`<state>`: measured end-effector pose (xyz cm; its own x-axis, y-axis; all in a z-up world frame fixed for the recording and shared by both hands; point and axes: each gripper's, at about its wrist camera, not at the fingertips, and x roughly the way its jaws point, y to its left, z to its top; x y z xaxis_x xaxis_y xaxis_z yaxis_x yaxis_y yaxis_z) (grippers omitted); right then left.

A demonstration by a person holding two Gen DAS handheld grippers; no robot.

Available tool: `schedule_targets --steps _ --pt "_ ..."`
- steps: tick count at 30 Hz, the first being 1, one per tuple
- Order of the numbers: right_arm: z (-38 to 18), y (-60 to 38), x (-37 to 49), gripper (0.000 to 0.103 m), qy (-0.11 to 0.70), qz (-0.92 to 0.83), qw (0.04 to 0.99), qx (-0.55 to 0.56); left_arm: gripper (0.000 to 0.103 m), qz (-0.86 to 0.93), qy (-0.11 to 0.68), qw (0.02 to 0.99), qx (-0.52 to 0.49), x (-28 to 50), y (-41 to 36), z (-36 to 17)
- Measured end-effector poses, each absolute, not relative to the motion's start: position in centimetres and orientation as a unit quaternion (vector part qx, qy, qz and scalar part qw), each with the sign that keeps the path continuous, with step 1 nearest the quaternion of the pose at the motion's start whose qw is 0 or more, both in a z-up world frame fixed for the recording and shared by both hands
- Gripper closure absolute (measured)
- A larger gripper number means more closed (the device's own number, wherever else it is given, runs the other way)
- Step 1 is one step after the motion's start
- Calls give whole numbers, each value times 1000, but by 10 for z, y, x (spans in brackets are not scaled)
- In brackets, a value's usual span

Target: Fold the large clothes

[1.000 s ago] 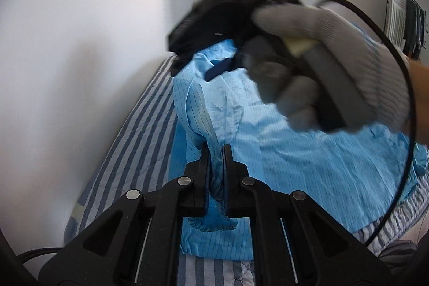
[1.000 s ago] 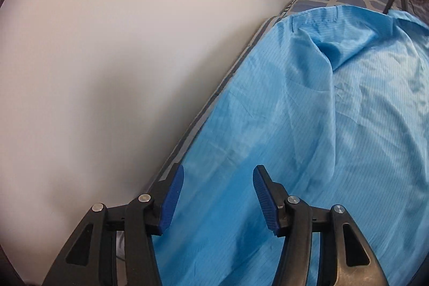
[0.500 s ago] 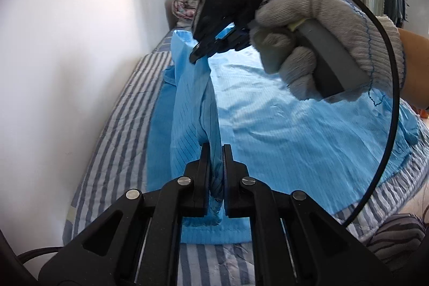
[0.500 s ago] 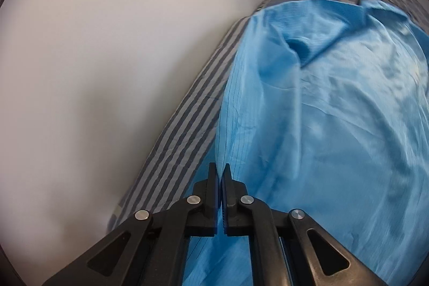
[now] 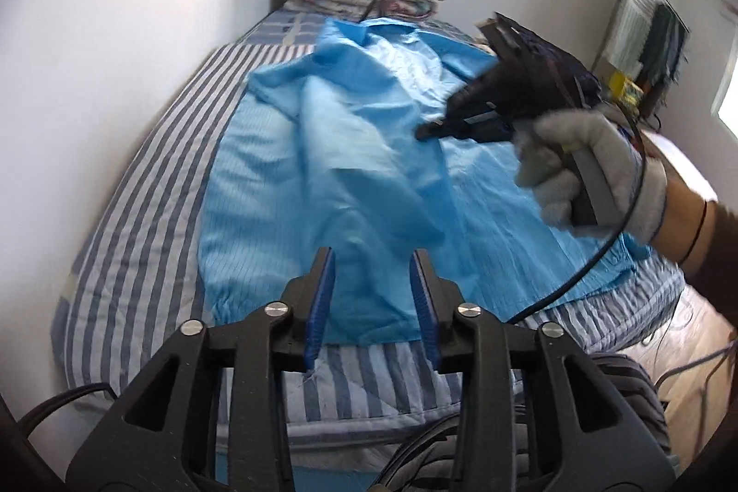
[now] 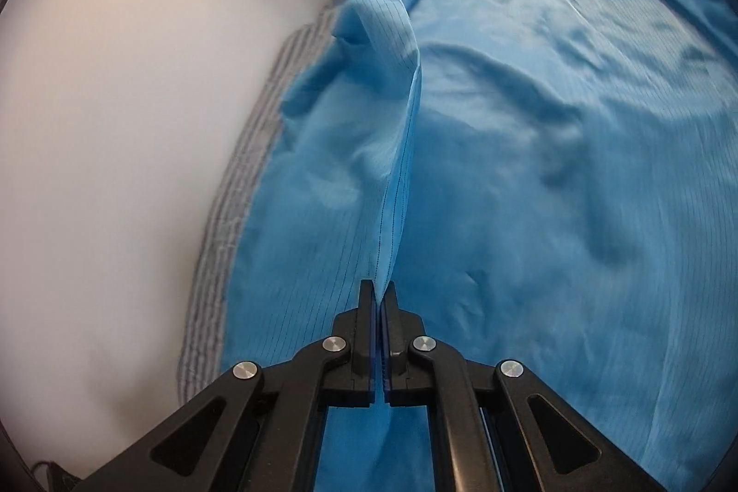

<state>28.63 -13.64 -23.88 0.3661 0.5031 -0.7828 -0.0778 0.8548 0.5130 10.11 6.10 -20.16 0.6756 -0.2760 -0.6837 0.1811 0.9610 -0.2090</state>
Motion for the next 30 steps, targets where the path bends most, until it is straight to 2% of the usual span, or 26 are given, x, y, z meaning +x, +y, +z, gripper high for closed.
schedule_targets --steps 3,7,9,11,13,14,15,17,20,21,30 --pt "-260 -148 285 103 551 156 798 189 60 -119 411 897 -112 113 79 -216" --pt "-277 -151 281 98 568 149 791 173 60 -129 464 854 -199 132 96 -248" --pt "-274 -151 276 80 566 157 791 173 60 -131 477 839 -225 142 98 -256" --pt "-267 -151 270 76 561 170 792 169 60 -136 483 831 -241 149 97 -264" --pt "-264 -149 269 76 561 180 793 155 60 -133 493 826 -237 156 90 -271" --pt "-262 -146 265 76 563 184 792 150 64 -134 496 825 -236 159 87 -273" --pt "-262 -144 265 77 564 186 791 148 79 -135 496 825 -236 161 84 -276" --pt "-264 -142 265 82 566 189 788 155 97 -129 500 825 -229 165 80 -280" --pt "-272 -135 268 100 567 200 782 166 102 -124 491 833 -224 167 82 -280" --pt "-273 -131 267 101 567 204 781 162 102 -123 485 837 -221 165 84 -278" --pt "-261 -83 239 103 563 265 771 133 103 -61 445 871 -200 134 136 -254"
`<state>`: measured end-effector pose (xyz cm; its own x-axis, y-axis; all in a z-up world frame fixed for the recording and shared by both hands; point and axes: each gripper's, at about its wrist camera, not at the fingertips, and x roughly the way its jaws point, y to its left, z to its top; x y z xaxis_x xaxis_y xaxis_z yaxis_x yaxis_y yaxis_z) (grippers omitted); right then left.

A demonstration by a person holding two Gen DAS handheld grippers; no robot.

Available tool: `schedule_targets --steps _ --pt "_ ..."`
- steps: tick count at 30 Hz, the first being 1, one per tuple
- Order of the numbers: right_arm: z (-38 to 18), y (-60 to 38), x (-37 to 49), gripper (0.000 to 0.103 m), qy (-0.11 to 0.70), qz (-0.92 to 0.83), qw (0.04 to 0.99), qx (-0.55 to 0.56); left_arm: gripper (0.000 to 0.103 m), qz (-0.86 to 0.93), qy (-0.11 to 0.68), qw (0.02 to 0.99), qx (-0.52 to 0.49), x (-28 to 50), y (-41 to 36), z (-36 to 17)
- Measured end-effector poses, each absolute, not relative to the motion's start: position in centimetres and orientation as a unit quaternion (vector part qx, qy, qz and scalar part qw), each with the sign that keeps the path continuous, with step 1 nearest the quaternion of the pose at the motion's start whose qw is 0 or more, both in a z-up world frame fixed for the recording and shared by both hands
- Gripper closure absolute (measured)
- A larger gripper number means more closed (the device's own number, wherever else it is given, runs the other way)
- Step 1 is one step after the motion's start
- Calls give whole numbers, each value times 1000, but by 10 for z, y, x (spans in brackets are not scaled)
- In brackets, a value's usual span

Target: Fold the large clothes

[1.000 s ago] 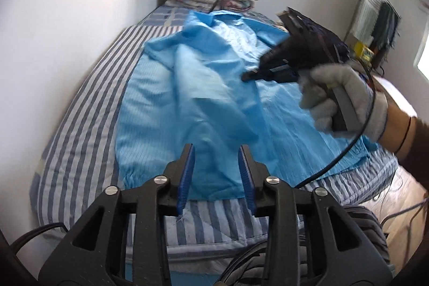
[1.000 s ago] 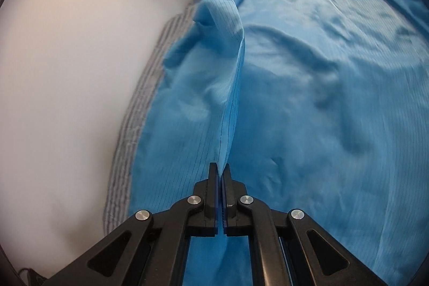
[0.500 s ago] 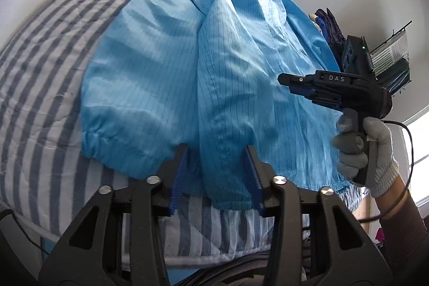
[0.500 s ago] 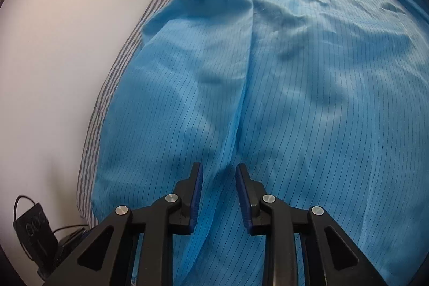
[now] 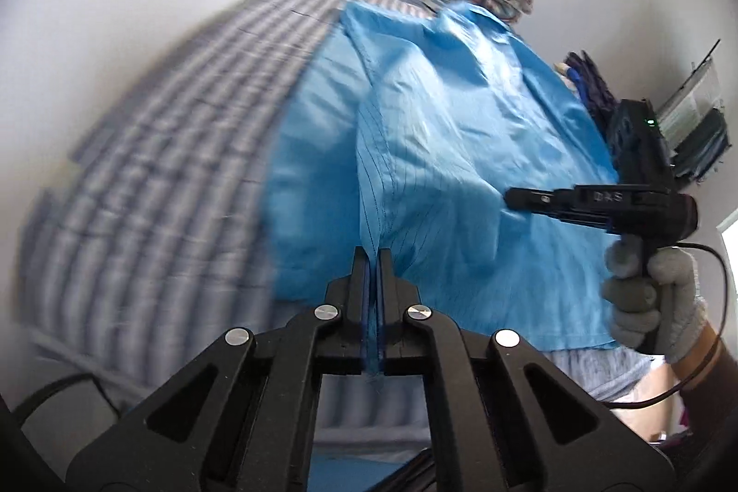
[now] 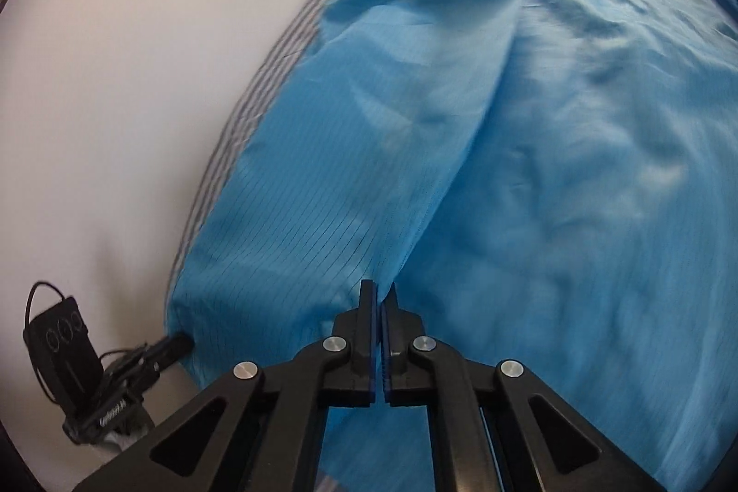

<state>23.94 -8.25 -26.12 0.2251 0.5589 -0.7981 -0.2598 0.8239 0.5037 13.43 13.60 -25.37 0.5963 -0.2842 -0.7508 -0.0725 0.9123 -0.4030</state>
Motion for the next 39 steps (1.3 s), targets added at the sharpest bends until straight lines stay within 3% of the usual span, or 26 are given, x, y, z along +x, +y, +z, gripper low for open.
schedule_targets --steps 7,16,19,21,23,26,27,28,29,37,38,39 --pt "-268 -27 231 103 577 293 759 78 103 -31 466 864 -190 123 158 -266" --pt "-264 -35 230 100 591 283 754 47 103 -8 478 864 -156 117 163 -273" --pt "-258 -35 229 84 591 267 761 22 88 -23 475 863 -171 109 166 -269" --pt "-246 -47 226 84 578 253 776 2 59 -35 466 863 -192 102 171 -265" --pt "-233 -54 216 84 560 244 792 -4 52 -47 463 855 -231 101 179 -267" --pt "-218 -56 218 83 535 238 811 1 53 -69 486 822 -289 111 185 -285" --pt "-214 -50 217 81 529 245 812 6 60 -69 490 817 -296 112 184 -288" --pt "-212 -45 220 81 525 252 813 9 73 -74 497 809 -304 115 181 -295" --pt "-211 -41 222 80 522 256 813 9 101 -70 511 801 -304 117 178 -300" --pt "-246 23 250 78 534 272 800 -38 101 -44 487 836 -248 104 173 -279" --pt "-253 31 257 78 539 269 797 -38 98 -44 489 837 -241 104 173 -278" --pt "-259 37 260 78 542 266 796 -40 84 -44 497 835 -233 105 174 -278"
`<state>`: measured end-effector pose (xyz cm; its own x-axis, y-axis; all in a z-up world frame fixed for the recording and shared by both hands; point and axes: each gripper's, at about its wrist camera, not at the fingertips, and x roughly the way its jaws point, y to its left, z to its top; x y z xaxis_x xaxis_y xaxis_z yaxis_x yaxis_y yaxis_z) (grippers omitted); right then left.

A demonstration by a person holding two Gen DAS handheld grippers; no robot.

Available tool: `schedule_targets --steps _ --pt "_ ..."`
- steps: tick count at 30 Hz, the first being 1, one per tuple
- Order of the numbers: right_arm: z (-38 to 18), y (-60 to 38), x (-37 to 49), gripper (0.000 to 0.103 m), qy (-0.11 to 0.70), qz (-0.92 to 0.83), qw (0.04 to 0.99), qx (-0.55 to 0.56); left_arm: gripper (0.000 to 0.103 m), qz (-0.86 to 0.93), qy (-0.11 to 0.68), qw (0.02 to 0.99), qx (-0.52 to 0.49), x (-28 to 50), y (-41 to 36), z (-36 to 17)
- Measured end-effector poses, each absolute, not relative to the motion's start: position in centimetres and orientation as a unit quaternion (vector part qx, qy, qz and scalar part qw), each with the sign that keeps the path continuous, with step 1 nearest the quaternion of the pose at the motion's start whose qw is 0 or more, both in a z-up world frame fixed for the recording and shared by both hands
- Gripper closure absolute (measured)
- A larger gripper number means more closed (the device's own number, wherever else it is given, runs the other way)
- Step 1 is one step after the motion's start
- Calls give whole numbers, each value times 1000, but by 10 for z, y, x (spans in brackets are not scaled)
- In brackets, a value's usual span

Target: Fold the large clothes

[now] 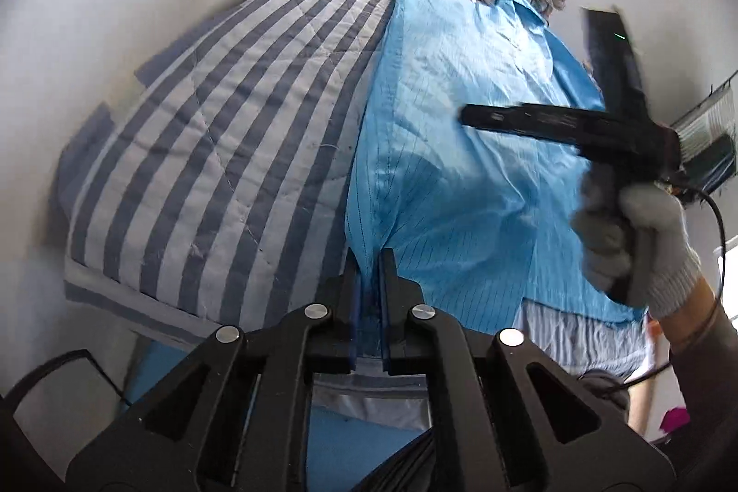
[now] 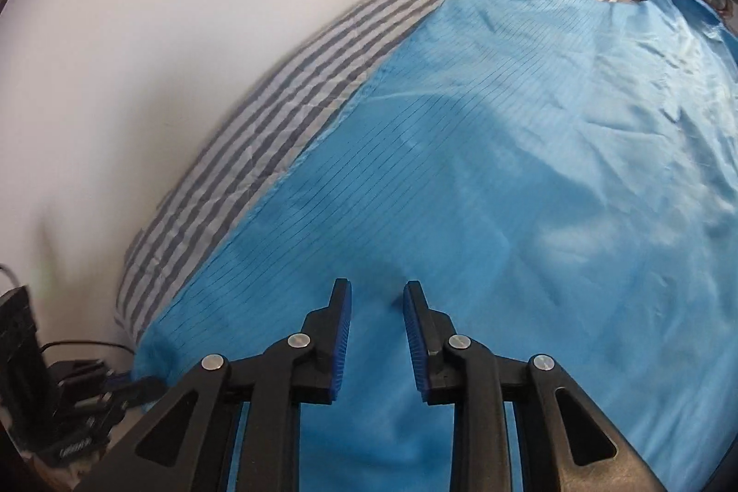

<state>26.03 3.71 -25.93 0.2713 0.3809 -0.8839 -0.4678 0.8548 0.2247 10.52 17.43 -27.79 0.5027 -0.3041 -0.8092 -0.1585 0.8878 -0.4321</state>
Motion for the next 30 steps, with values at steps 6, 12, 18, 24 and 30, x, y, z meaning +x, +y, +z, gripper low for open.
schedule_targets --steps 6,12,18,24,30 --pt "-268 49 269 78 536 260 801 -54 62 -24 468 859 -208 107 183 -253" --pt "-237 19 248 75 491 273 826 -34 72 -22 444 880 -166 139 168 -237" --pt "-239 7 238 74 497 273 822 -47 81 -14 464 876 -131 179 146 -266" --pt "-269 14 245 75 526 261 806 -70 81 20 483 872 -75 188 139 -301" --pt "-261 12 240 75 518 267 810 -64 68 -25 475 859 -191 176 171 -281"
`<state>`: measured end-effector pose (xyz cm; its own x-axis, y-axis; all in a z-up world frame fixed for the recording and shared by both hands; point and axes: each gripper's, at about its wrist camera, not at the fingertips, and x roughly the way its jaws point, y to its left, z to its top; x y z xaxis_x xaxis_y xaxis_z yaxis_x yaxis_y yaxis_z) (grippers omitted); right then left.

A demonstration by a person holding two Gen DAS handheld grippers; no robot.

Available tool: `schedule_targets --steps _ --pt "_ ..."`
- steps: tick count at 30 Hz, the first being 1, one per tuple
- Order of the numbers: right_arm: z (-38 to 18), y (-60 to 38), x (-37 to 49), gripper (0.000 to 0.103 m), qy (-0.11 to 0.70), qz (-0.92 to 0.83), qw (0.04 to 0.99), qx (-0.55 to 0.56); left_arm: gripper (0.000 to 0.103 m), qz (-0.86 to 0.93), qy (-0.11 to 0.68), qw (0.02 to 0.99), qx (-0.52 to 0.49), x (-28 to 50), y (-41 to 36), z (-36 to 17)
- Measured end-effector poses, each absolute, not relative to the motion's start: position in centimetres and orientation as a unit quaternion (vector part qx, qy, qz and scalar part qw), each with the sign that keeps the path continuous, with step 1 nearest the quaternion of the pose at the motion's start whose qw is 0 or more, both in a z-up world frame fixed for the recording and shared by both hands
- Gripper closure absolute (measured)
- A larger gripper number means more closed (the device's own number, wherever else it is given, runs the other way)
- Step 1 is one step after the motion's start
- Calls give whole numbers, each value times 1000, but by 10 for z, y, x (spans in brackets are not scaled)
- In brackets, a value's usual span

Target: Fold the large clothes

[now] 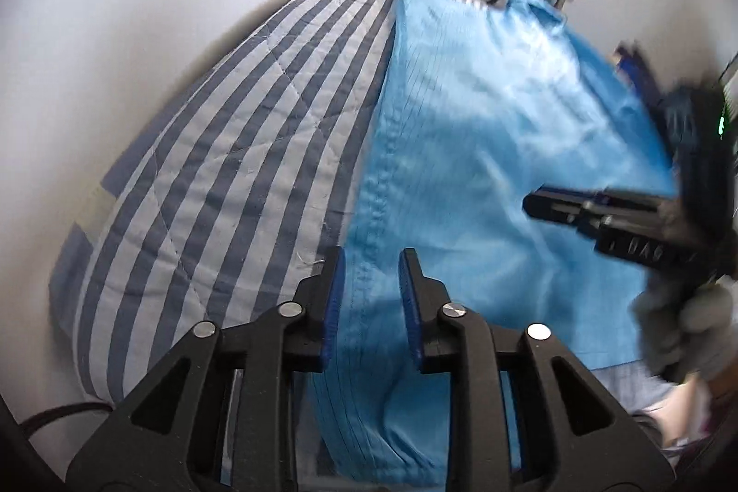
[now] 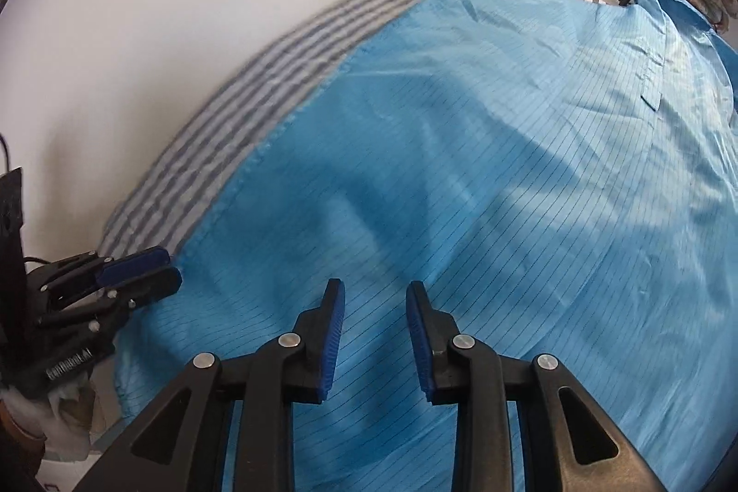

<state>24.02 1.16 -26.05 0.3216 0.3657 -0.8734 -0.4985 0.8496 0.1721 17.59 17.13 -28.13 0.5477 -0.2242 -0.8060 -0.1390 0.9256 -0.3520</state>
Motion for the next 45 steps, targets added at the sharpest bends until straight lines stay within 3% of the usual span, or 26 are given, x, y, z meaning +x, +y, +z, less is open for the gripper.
schedule_targets --steps 2,9,13,17,23,31,35,39,40,41,42,43,45 --pt "-252 8 234 75 510 277 812 -61 60 -43 480 846 -228 177 182 -282" --pt "-242 2 204 74 515 319 795 -44 60 -71 505 808 -296 190 198 -303" --pt "-264 18 194 74 533 324 778 -76 61 -87 505 803 -304 190 194 -306" --pt "-279 28 190 73 537 313 776 -111 95 -84 510 795 -316 197 194 -311" --pt "-249 11 195 72 528 318 785 -65 99 -86 489 811 -309 195 186 -297" --pt "-246 -10 231 63 549 277 789 7 102 -86 459 836 -288 189 175 -272" --pt "-232 -6 245 38 540 277 794 31 102 -83 455 846 -264 188 165 -267" --pt "-230 13 264 38 546 272 792 37 101 -81 463 843 -260 190 162 -275" --pt "-231 18 269 38 549 266 792 35 100 -78 466 843 -258 191 162 -277" --pt "-233 21 273 38 555 263 789 36 87 -72 473 840 -256 193 163 -280" --pt "-239 23 276 38 562 259 785 38 62 -69 476 838 -257 195 164 -283" --pt "-244 24 281 38 570 256 779 44 54 -61 476 837 -262 196 168 -287" --pt "-252 27 285 39 580 252 773 51 51 -52 472 837 -273 199 174 -293"
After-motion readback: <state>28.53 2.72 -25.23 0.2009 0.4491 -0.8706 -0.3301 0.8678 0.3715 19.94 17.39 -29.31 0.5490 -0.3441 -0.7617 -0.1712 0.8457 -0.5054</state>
